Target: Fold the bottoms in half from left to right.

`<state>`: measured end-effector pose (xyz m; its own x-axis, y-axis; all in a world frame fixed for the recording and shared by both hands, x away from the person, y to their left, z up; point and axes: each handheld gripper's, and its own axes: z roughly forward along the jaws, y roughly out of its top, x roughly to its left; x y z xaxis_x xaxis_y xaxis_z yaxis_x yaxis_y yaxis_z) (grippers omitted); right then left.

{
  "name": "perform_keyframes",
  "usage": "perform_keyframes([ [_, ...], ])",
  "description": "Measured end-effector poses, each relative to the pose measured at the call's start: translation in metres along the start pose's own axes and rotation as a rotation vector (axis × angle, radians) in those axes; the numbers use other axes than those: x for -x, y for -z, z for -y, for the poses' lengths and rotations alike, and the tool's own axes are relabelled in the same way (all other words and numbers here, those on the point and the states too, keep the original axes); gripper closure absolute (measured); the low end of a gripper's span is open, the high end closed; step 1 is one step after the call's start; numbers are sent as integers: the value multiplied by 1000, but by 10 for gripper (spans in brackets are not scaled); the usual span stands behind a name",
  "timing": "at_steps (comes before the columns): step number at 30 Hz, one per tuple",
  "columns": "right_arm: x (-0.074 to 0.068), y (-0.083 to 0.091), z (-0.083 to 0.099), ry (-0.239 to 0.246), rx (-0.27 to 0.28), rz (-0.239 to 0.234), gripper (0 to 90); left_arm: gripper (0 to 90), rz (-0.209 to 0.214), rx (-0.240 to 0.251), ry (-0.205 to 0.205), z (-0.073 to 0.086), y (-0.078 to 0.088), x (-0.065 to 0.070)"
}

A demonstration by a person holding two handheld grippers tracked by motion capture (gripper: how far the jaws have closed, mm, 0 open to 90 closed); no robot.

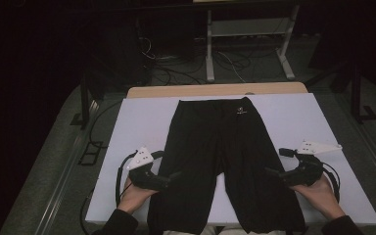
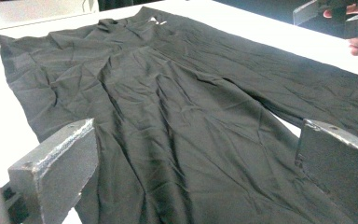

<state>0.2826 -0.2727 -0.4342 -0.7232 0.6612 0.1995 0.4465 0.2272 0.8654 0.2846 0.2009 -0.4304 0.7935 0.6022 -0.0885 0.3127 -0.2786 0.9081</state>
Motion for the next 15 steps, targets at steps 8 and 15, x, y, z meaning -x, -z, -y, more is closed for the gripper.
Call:
perform_keyframes([
  [8, -1, 1, -1, 6, 2, 5, 0, 0, 7, 2, 0, 0, 0, 1],
  [15, -2, 3, -3, 8, 10, 9, 0, 0, 18, -1, -9, -1, -1, 1],
])
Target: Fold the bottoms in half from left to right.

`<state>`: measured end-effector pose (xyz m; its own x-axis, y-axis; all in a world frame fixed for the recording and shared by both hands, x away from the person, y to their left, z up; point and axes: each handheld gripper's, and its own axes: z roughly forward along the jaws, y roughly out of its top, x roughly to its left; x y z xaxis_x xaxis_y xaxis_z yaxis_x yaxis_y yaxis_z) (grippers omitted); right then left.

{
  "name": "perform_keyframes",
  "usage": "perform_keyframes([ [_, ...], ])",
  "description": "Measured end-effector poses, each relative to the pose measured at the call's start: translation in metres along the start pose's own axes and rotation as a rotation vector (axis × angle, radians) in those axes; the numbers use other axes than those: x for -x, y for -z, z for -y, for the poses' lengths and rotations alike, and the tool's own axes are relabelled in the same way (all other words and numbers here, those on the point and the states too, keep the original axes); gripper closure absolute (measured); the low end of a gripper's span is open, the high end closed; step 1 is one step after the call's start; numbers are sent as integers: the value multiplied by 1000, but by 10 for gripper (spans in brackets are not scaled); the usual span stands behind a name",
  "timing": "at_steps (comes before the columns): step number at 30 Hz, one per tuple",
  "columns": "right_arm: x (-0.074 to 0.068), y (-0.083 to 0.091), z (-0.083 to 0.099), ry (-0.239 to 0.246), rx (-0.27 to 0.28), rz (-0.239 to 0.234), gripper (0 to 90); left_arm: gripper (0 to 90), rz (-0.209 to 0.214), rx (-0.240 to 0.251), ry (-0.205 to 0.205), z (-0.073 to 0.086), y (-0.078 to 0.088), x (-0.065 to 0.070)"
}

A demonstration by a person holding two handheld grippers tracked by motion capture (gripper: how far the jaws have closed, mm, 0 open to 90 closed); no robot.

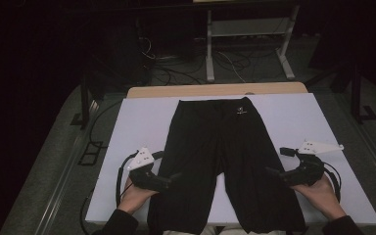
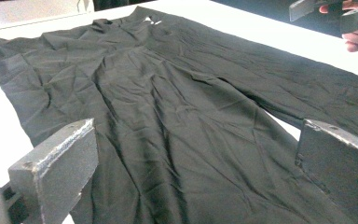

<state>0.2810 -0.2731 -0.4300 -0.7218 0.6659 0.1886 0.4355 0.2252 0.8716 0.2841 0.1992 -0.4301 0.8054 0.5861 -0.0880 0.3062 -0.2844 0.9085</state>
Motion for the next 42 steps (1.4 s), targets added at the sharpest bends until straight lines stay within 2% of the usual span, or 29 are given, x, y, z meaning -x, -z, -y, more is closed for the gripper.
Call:
perform_keyframes([
  [12, -4, 1, -9, -8, -21, 7, 0, 0, 10, -6, 6, 0, -1, 1],
  [20, -5, -5, -26, -3, -42, 8, 0, 0, 20, -1, 8, 0, -1, 3],
  [42, -16, -33, -68, 77, -87, -25, 0, 0, 28, -6, 13, 0, -2, 3],
])
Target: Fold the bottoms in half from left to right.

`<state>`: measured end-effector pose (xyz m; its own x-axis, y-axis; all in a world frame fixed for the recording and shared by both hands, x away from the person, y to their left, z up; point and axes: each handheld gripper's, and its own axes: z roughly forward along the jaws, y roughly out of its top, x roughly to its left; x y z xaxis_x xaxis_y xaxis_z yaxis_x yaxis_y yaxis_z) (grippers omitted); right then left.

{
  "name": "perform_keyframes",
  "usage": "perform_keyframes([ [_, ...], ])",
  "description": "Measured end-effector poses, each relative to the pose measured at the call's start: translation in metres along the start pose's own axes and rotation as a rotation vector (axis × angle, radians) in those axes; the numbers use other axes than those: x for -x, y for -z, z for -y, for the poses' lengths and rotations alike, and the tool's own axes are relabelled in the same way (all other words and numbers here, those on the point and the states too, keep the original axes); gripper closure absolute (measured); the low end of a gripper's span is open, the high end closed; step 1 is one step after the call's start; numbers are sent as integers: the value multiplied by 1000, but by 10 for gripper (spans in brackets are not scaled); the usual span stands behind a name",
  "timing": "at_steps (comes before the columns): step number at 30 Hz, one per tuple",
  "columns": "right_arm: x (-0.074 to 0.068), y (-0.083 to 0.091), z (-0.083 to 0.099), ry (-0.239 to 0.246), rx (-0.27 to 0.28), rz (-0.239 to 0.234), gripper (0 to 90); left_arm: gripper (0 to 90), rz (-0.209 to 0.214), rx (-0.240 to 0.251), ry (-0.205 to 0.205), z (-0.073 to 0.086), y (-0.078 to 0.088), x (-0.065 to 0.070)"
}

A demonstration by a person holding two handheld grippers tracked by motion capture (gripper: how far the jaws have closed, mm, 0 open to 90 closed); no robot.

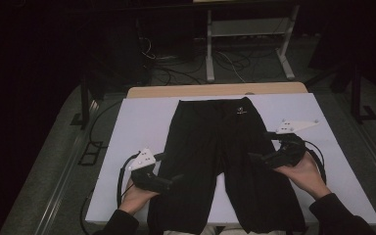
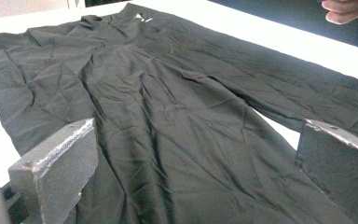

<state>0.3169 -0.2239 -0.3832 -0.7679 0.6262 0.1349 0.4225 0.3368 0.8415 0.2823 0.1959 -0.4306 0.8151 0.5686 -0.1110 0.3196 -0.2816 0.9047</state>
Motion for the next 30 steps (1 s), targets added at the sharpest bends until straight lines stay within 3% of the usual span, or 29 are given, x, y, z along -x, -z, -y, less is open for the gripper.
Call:
perform_keyframes([
  [19, -1, -21, -40, 47, -18, -15, 0, 0, 6, -20, 7, 1, -2, 0],
  [30, -1, -36, -54, 65, -46, -20, 0, 0, 9, -20, 7, 1, -2, 0],
])
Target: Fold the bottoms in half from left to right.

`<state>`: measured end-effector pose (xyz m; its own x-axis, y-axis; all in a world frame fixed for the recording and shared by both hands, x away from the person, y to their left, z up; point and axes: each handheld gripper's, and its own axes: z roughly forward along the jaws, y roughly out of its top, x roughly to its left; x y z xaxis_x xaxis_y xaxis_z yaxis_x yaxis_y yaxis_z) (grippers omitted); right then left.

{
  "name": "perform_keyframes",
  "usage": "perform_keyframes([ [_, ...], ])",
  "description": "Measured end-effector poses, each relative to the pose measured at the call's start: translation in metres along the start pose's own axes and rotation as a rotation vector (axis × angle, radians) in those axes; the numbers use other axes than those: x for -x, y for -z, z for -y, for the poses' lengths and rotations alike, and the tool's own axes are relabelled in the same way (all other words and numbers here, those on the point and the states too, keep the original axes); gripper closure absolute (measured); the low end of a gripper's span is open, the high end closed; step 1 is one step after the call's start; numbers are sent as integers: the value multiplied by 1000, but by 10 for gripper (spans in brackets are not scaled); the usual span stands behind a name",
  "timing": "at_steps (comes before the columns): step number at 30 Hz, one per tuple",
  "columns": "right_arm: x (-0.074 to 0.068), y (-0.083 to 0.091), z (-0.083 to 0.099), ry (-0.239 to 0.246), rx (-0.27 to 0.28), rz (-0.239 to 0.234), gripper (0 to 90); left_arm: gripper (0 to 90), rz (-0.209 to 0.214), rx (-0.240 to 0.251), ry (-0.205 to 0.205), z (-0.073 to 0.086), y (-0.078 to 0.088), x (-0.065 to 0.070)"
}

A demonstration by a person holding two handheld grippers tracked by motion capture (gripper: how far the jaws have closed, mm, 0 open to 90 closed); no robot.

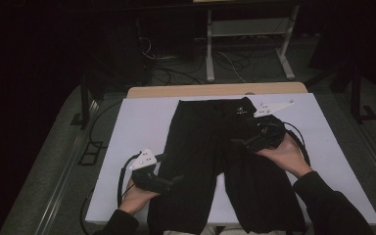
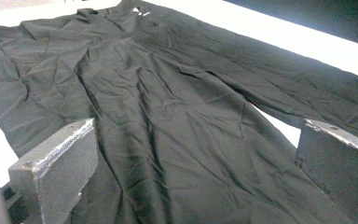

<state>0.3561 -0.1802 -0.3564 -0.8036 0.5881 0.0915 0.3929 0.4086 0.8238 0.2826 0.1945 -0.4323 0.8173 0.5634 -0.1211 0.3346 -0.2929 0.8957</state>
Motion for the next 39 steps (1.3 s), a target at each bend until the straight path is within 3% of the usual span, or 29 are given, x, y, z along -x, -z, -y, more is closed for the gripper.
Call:
perform_keyframes([
  [29, 5, -42, -46, 29, -32, 12, 0, 0, 1, -1, 0, 0, 0, 1],
  [39, 10, -64, -70, 41, -37, 8, 0, 0, -1, 1, 4, 0, 1, 1],
])
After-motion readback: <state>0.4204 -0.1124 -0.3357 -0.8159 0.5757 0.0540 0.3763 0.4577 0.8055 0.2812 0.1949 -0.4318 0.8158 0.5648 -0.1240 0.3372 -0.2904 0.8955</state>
